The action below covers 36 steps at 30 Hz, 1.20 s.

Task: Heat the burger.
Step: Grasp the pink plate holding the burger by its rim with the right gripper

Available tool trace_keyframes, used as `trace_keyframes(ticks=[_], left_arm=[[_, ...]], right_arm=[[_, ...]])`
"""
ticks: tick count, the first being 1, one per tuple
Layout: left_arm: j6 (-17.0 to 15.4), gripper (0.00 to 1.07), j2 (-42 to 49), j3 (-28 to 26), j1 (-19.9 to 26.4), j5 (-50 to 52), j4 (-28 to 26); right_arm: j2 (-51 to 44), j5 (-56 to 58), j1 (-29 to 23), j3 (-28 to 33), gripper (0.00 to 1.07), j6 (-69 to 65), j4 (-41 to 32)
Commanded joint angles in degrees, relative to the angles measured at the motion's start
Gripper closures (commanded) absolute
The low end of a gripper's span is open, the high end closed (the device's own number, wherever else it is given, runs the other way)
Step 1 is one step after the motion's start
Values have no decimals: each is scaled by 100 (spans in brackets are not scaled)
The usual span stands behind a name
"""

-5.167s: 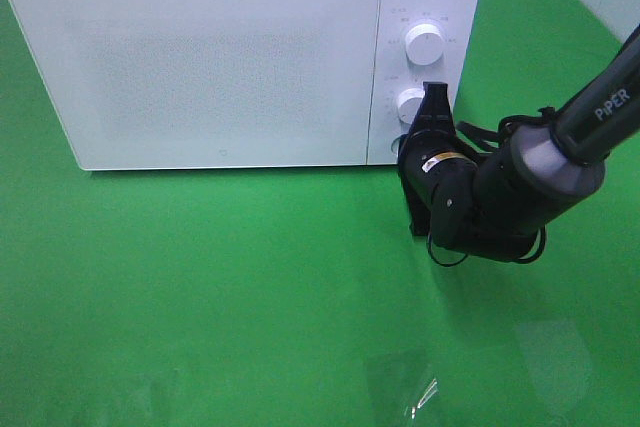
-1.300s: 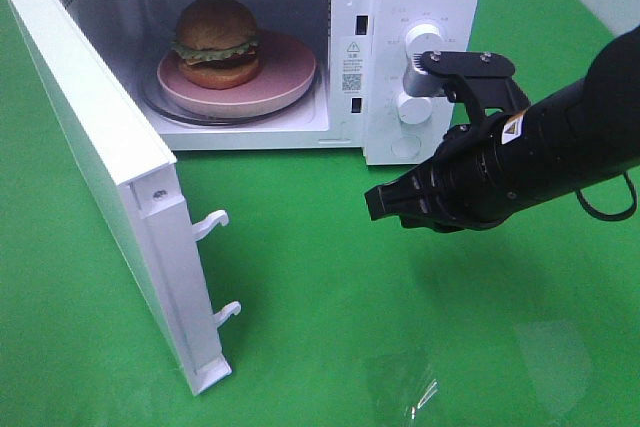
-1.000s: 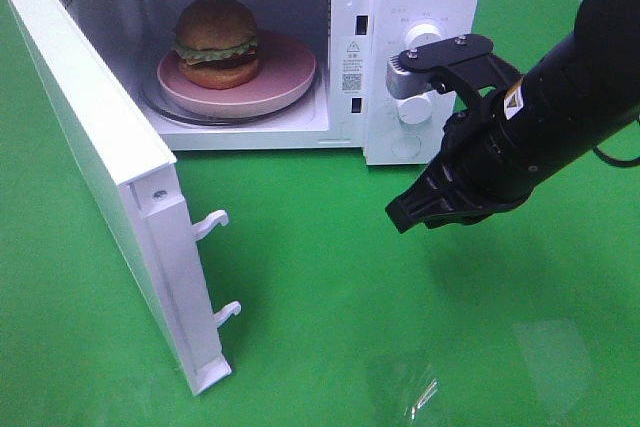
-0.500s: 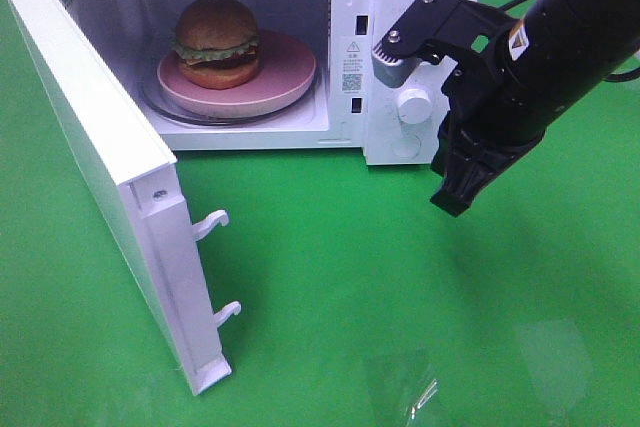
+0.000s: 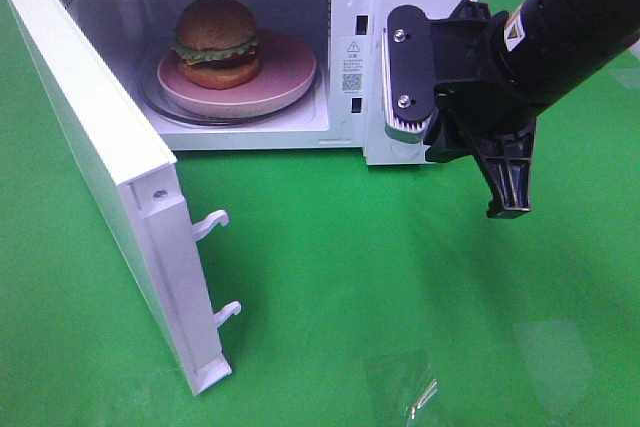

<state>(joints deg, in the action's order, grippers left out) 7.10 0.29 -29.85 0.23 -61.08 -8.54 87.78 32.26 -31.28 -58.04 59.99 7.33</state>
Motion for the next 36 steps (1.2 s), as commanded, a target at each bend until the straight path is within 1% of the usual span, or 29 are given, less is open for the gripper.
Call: trace_keyframes(ticks=[1,2,4,5,6,9,10,11,12,13,14,15,16,17,18,19,20,23,25,26,27,28,29,32,36], left_arm=[[-29,14,23,6,17,17,6],[-29,14,23,6,17,17,6],[-29,14,23,6,17,17,6],[-29,14,23,6,17,17,6],[-29,14,23,6,17,17,6],[-29,14,23,6,17,17,6],[-29,14,23,6,17,17,6],[-29,14,23,6,17,17,6],[-29,14,23,6,17,17,6],[-29,14,23,6,17,17,6],[-29,14,23,6,17,17,6],[-29,14,23,6,17,17,6],[-29,14,23,6,17,17,6],[-29,14,23,6,17,17,6],[-29,14,23,6,17,17,6],[-29,14,23,6,17,17,6],[-29,14,23,6,17,17,6],[-29,14,23,6,17,17,6],[-29,14,23,6,17,17,6],[-29,14,23,6,17,17,6],[-29,14,23,6,17,17,6],[-29,14,23,6,17,17,6],[-29,14,23,6,17,17,6],[-29,14,23,6,17,17,6],[-29,14,23,6,17,17,6]], right_arm=[[-46,-264,0,-52,86,945,17],[-46,-264,0,-52,86,945,17],[-46,-361,0,-52,81,1295,17],[-46,-361,0,-52,81,1295,17],[-46,-361,0,-52,78,1381,29],[-46,-413,0,-52,75,1381,120],[-46,-470,-17,-52,67,1329,155],[-46,-470,-17,-52,67,1329,155],[-46,-487,-17,-52,59,1289,155],[-46,-487,-17,-52,59,1289,155],[-46,-516,-17,-52,48,1100,155],[-46,-516,-17,-52,48,1100,155],[-46,-510,-17,-52,36,882,160],[-46,-510,-17,-52,36,882,160],[-46,-498,-17,-52,26,722,160],[-46,-498,-17,-52,26,722,160],[-46,-498,-17,-52,21,653,160],[-46,-504,-23,-52,18,596,235],[-46,-584,-218,-52,19,332,733],[-46,-584,-218,-52,19,332,733],[-40,-670,-355,-52,19,103,1060],[-40,-670,-355,-52,19,103,1060],[-29,-796,-476,-52,20,-138,1289],[-23,-888,-567,-52,20,-309,1450],[155,-991,-814,-109,21,-665,1770]])
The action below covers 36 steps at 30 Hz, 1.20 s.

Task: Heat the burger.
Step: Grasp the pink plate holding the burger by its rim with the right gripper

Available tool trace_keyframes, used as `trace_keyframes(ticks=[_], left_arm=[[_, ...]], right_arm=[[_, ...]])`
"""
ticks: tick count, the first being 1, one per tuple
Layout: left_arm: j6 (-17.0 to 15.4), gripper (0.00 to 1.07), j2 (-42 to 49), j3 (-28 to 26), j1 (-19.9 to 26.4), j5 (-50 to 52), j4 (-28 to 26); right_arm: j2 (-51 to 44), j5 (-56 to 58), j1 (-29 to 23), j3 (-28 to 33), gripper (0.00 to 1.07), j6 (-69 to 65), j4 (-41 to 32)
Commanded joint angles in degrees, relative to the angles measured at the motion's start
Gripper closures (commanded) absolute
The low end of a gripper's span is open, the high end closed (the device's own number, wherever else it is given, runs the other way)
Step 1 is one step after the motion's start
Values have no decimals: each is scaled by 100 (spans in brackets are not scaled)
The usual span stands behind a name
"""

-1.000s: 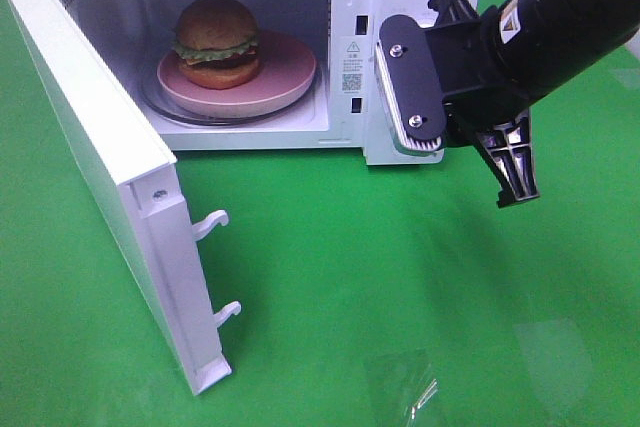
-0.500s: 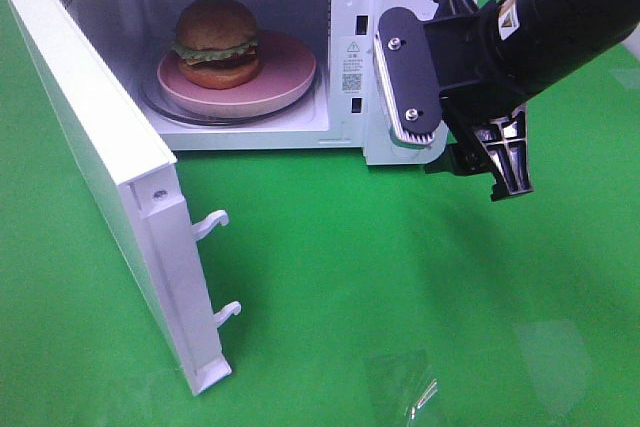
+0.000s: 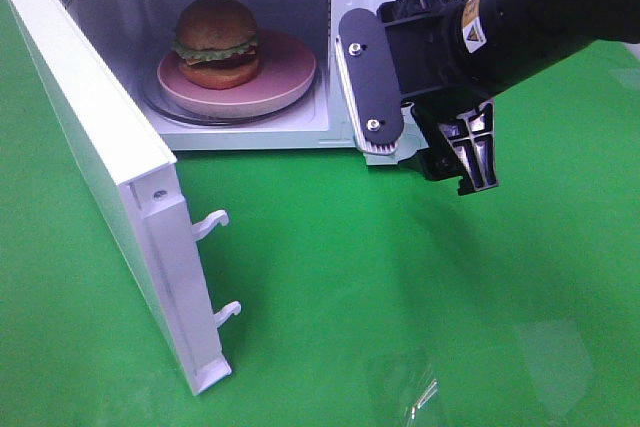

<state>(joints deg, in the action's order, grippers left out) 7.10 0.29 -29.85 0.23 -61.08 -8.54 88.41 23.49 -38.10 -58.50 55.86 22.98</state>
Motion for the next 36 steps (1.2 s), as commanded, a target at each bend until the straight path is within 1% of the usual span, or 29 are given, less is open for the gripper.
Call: trace_keyframes(ticks=[1,7,12,18,21,22,23,24,25,28,29,31,32,33,36], left_arm=[[-29,14,23,6,17,17,6],[-29,14,23,6,17,17,11],[-29,14,23,6,17,17,6],[-29,14,23,6,17,17,6],[-29,14,23,6,17,17,6],[-29,14,23,6,17,17,6],[-29,14,23,6,17,17,6],[-29,14,23,6,17,17,6],[-29,14,23,6,17,17,6],[-29,14,23,6,17,17,6],[-29,14,23,6,17,17,6],[-29,14,23,6,17,17,6],[-29,14,23,6,17,17,6],[-29,14,23,6,17,17,6],[-29,14,23,6,17,17,6]], right_arm=[[92,-115,-132,-63,21,-252,206],[441,-327,-401,-292,23,-636,476],[670,-367,-401,-533,23,-659,498],[1203,-470,-401,-1026,24,-659,493],[1335,-521,-401,-1152,24,-699,493],[1513,-521,-401,-1324,25,-739,493],[1513,-521,-401,-1324,25,-739,493],[1662,-533,-384,-1484,25,-756,498],[1662,-533,-384,-1484,25,-756,498],[1988,-607,-384,-1793,25,-756,498],[1988,-607,-384,-1793,25,-756,498],[2292,-733,-378,-2091,26,-802,498],[2292,-733,-378,-2091,26,-802,498],[2441,-785,-315,-2275,26,-854,493],[2532,-791,-315,-2378,27,-917,493]])
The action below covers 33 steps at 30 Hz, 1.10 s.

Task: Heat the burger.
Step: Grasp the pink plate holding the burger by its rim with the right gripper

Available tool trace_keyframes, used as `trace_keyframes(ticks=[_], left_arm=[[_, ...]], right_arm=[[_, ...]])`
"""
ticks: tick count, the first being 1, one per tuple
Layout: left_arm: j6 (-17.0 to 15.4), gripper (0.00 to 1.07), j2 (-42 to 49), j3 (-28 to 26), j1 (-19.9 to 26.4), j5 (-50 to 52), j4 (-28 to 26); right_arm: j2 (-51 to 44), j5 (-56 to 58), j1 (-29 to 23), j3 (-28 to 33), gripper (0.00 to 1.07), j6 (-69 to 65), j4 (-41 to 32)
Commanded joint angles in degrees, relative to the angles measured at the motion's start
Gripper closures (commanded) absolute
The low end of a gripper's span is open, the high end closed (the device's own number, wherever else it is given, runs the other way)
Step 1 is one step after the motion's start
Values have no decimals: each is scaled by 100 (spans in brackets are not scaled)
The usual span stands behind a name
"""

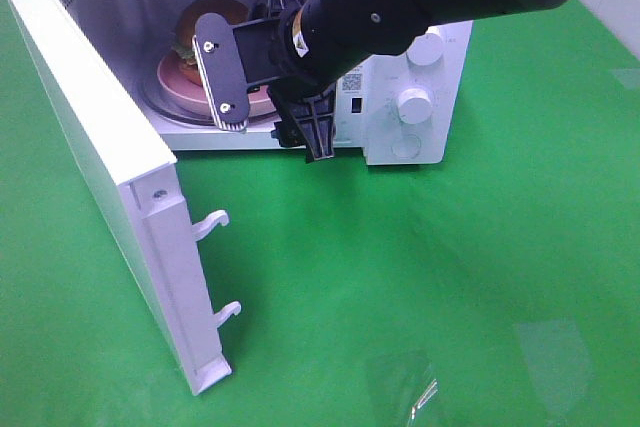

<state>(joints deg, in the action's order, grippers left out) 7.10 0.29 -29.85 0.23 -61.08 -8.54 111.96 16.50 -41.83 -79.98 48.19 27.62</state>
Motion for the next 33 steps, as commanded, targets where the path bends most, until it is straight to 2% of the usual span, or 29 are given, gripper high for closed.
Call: trace_keyframes(ticks=[1,16,33], left_arm=[[-29,14,23,6,17,17,6],[-29,14,23,6,17,17,6],[-29,14,23,6,17,17,6]], right_arm=[[344,-92,120,-435,27,-206,34],[1392,-252,390,-1249,28,-206,6],[2292,-344,390,-2257,31,-327,-246]])
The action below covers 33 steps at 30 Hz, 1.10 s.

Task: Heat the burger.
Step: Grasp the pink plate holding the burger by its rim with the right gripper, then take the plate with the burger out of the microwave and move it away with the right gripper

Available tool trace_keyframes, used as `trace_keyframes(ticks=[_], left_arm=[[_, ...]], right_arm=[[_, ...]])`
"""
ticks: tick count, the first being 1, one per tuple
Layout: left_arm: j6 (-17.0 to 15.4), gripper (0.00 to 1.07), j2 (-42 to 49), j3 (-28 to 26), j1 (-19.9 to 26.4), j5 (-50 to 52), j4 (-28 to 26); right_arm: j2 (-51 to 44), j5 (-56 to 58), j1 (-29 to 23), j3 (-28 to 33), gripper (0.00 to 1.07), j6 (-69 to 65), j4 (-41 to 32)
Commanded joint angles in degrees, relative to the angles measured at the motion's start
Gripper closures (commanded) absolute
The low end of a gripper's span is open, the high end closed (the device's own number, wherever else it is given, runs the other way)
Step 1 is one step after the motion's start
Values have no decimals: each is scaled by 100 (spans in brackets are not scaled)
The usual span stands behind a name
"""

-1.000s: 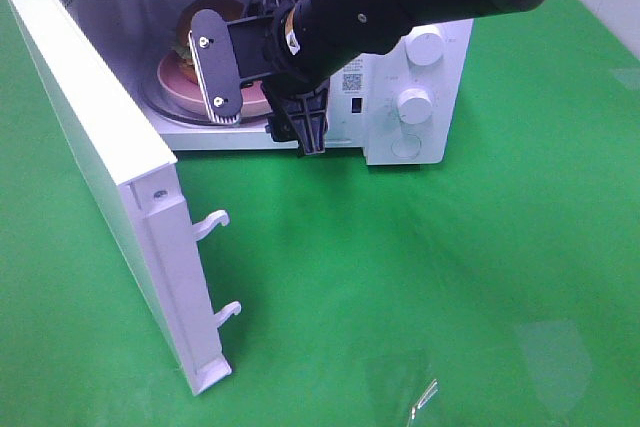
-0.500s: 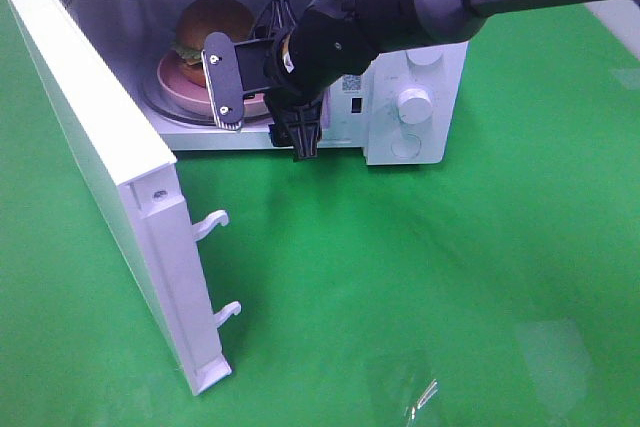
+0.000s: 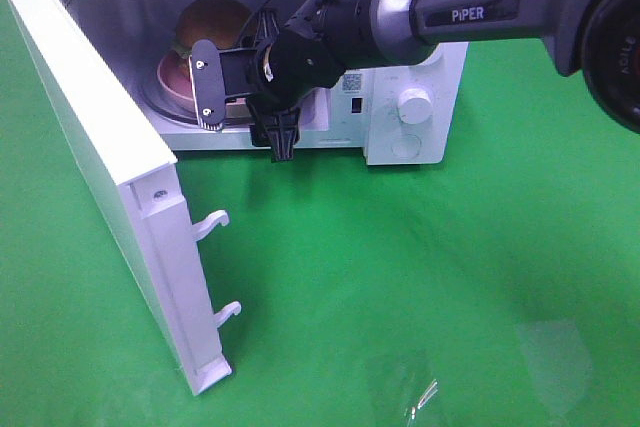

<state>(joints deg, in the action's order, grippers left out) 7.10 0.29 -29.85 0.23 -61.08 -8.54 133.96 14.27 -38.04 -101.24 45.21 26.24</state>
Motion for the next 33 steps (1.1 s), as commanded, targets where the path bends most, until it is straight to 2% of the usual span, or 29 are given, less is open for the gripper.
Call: trace_keyframes(ticks=[1,10,13,14,15,16,17,18,20,21,22,23,24,25,33], left_arm=[[-29,14,23,6,17,17,6],[-29,14,23,6,17,17,17],[-29,14,23,6,17,17,11],[-29,14,23,6,17,17,11],[-29,14,23,6,17,17,11],[-29,14,23,6,17,17,11],[-29,14,23,6,17,17,11],[-29,14,23,6,17,17,11],[-29,14,23,6,17,17,11],[-29,14,23,6,17,17,11],[-29,14,23,6,17,17,11],[-29,14,23,6,17,17,11],[-29,14,23,6,17,17,11],[-29,14,23,6,17,17,11],[-29,14,23,6,17,17,11]], right_arm=[[172,-132,11,-218,31,-29,-166],[476,-166,11,-481,31,-29,-378],[521,-172,11,-550,34,-34,-470],[521,-178,11,-550,40,-34,-481],[521,-178,11,-550,40,-34,-481],[516,-172,11,-550,49,-57,-527],[516,-172,11,-550,49,-57,-527],[504,-178,11,-550,60,-155,-596],[504,-178,11,-550,60,-155,-596],[487,-178,6,-550,80,-332,-613],[487,-178,6,-550,80,-332,-613],[470,-166,6,-550,93,-510,-613],[470,-166,6,-550,93,-510,-613],[424,-132,6,-550,106,-636,-613],[223,-17,-11,-550,107,-636,-705]])
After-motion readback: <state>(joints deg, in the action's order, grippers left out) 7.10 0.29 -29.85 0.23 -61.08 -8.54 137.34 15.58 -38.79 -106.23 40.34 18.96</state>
